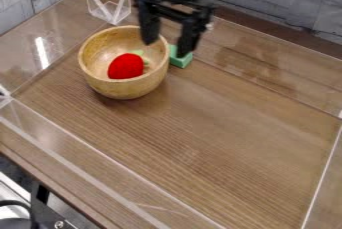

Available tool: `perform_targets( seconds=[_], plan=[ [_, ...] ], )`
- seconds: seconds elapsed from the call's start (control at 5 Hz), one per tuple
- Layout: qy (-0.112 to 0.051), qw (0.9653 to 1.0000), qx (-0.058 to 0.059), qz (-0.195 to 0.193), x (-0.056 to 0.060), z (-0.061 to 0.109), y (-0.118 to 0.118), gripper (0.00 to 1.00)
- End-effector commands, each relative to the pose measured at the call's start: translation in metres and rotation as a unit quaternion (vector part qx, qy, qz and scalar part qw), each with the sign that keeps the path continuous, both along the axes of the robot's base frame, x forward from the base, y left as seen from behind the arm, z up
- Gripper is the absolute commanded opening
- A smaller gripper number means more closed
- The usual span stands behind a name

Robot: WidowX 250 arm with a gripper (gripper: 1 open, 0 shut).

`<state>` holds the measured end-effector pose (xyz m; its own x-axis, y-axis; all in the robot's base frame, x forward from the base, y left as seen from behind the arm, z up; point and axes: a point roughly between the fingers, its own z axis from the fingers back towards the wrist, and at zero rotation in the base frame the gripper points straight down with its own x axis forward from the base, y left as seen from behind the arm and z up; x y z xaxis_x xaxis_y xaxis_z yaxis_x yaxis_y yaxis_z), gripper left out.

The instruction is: Remove the green object from the brown bowl and put it on the table

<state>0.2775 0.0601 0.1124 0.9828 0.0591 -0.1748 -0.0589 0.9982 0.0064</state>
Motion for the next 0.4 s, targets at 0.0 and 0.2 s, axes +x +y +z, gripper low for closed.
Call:
perform_targets(
  seconds=[0.0,0.2],
  plan=[
    [-0.035,0.9993,0.004,-0.014,-0.008,0.011,0.031,1.0],
    [-0.05,0.9987,0.006,0.004,-0.007,0.008,0.052,1.0]
  ],
)
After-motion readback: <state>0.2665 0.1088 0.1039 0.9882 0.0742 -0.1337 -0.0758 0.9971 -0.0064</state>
